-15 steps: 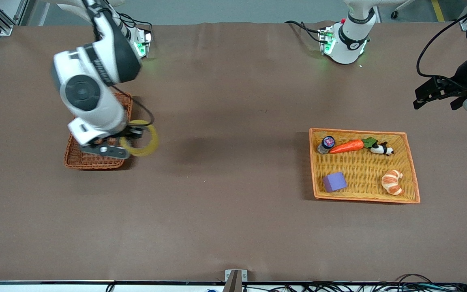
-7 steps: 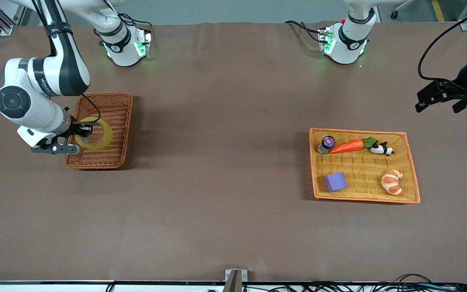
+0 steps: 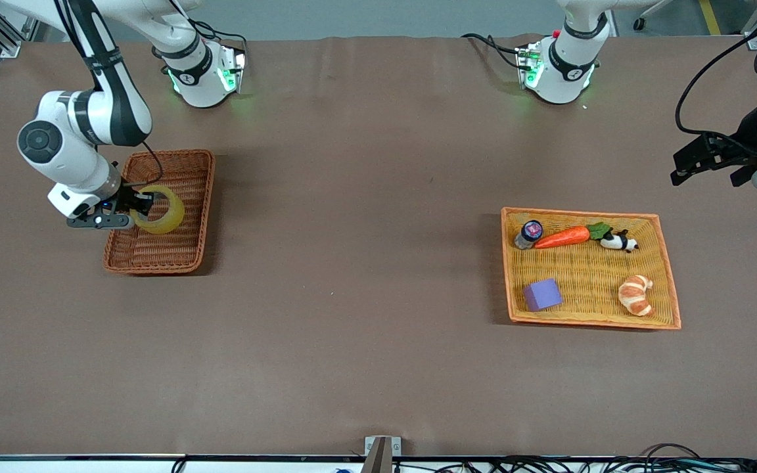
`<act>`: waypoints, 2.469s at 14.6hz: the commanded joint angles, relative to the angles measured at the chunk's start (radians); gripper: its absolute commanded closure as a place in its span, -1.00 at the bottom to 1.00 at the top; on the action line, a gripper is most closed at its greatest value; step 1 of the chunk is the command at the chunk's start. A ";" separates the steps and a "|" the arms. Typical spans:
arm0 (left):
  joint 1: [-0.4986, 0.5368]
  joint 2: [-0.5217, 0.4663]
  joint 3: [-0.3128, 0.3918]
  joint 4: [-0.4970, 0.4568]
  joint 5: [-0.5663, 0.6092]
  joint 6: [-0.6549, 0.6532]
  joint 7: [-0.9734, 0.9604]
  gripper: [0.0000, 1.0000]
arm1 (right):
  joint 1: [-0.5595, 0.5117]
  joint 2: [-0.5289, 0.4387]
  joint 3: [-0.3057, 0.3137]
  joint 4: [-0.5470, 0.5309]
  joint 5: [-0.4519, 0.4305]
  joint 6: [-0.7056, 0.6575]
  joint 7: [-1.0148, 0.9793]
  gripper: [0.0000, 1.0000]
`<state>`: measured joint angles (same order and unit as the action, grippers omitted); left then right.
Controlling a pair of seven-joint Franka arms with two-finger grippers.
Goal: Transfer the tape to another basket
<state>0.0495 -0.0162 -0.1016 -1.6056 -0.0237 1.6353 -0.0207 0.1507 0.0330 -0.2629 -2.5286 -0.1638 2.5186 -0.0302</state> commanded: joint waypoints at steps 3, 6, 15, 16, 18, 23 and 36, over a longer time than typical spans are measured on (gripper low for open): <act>0.007 0.002 -0.001 0.000 -0.010 0.015 0.018 -1.00 | 0.003 0.039 -0.007 -0.039 0.012 0.104 -0.019 0.96; 0.007 -0.002 -0.001 0.000 -0.008 0.014 0.019 -1.00 | -0.005 0.070 -0.007 -0.059 0.012 0.160 -0.020 0.92; 0.021 0.004 0.000 0.000 -0.007 0.003 0.030 -1.00 | -0.006 0.006 -0.006 -0.004 0.013 0.024 -0.007 -1.00; 0.024 0.009 0.000 0.001 -0.005 0.003 0.060 -1.00 | -0.013 -0.031 -0.003 0.046 0.013 -0.062 -0.002 -1.00; 0.023 0.027 0.000 0.016 -0.005 0.003 0.079 -1.00 | -0.034 -0.079 0.008 0.158 0.015 -0.206 -0.002 -1.00; 0.024 0.041 -0.001 0.069 0.070 0.003 0.064 -1.00 | -0.129 -0.137 0.115 0.445 0.128 -0.471 -0.007 -1.00; 0.023 0.038 -0.007 0.101 -0.019 -0.080 0.050 -1.00 | -0.189 -0.061 0.205 1.053 0.165 -1.024 0.114 -1.00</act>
<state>0.0684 0.0178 -0.1096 -1.5206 -0.0129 1.5830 0.0349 -0.0522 -0.0541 -0.0469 -1.5226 -0.0143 1.5391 0.0366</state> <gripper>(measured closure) 0.000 0.000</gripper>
